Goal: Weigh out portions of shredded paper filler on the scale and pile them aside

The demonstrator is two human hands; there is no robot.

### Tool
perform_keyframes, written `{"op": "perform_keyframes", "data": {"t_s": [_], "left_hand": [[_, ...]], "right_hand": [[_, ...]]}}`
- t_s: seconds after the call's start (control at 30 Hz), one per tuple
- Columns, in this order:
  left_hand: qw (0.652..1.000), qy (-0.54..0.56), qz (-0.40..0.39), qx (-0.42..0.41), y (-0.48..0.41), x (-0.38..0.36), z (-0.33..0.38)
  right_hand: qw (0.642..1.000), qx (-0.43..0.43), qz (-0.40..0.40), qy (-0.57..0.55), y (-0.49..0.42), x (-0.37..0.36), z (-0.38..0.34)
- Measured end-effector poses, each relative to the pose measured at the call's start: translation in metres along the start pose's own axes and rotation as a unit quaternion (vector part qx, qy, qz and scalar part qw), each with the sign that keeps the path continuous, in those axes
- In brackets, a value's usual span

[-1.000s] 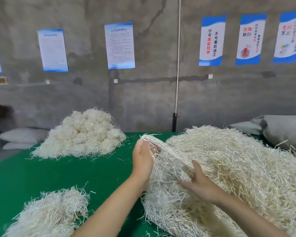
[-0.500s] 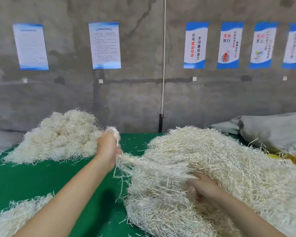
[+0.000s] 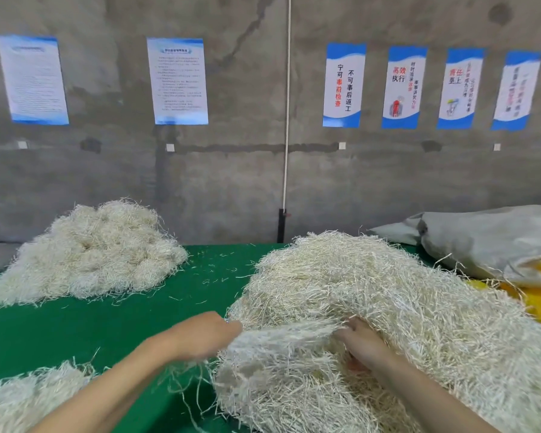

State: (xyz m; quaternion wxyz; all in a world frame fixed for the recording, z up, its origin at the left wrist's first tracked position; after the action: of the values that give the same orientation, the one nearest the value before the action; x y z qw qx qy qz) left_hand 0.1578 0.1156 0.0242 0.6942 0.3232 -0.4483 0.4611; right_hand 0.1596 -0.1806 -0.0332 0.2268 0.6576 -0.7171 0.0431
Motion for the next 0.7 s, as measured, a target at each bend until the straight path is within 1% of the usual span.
{"op": "perform_keyframes", "data": {"t_s": [0.1, 0.13, 0.17, 0.23, 0.27, 0.37, 0.4, 0.47, 0.5, 0.53, 0.6, 0.63, 0.67, 0.7], "left_hand": [[0.99, 0.08, 0.113, 0.025, 0.006, 0.028, -0.023], [0.981, 0.116, 0.153, 0.039, 0.01, 0.036, -0.028], [0.964, 0.169, 0.2, 0.054, 0.015, 0.044, -0.033], [0.91, 0.28, 0.298, 0.069, 0.026, 0.058, -0.038], [0.883, 0.314, 0.342, 0.071, 0.03, 0.065, -0.039], [0.803, 0.369, 0.46, 0.087, 0.035, 0.082, -0.042], [0.775, 0.394, 0.486, 0.092, 0.036, 0.088, -0.041], [0.721, 0.456, 0.512, 0.101, 0.036, 0.095, -0.041], [0.703, 0.475, 0.519, 0.105, 0.035, 0.097, -0.041], [0.703, 0.478, 0.517, 0.102, 0.033, 0.097, -0.039], [0.743, 0.44, 0.495, 0.099, 0.028, 0.091, -0.03], [0.754, 0.425, 0.492, 0.094, 0.024, 0.087, -0.023], [0.755, 0.42, 0.497, 0.084, 0.023, 0.084, -0.017], [0.755, 0.417, 0.501, 0.074, 0.022, 0.081, -0.009]], "right_hand": [[1.0, -0.012, 0.014, 0.02, -0.008, 0.004, 0.01], [0.999, -0.014, 0.015, 0.029, -0.011, 0.003, 0.013], [0.999, -0.016, 0.014, 0.046, -0.011, 0.001, 0.014], [0.996, -0.01, 0.008, 0.083, -0.008, -0.003, 0.011], [0.995, -0.004, 0.007, 0.096, -0.008, -0.005, 0.01], [0.984, 0.028, -0.002, 0.174, -0.005, -0.011, 0.007], [0.98, 0.035, -0.008, 0.198, -0.004, -0.011, 0.006], [0.97, 0.034, -0.017, 0.239, 0.001, -0.011, 0.003], [0.964, 0.034, -0.019, 0.263, 0.005, -0.012, 0.001], [0.956, 0.037, -0.016, 0.291, 0.008, -0.012, -0.002], [0.921, 0.064, 0.008, 0.384, 0.021, -0.014, -0.017], [0.898, 0.092, 0.036, 0.429, 0.031, -0.014, -0.031], [0.878, 0.13, 0.082, 0.453, 0.041, -0.014, -0.049], [0.863, 0.177, 0.14, 0.452, 0.053, -0.013, -0.069]]}}
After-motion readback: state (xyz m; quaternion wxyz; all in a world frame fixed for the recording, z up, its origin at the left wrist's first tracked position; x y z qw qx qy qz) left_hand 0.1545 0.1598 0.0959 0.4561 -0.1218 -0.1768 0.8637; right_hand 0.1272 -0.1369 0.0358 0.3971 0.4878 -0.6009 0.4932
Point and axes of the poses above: each hand's wrist, its own y-axis away from the middle knuckle, its own x-axis out of the back of the hand, z = x × y, the point moved 3 cm from there along -y, towards the middle knuckle, and after that the axes turned 5 degrees about -x, right-handed, at the moved point
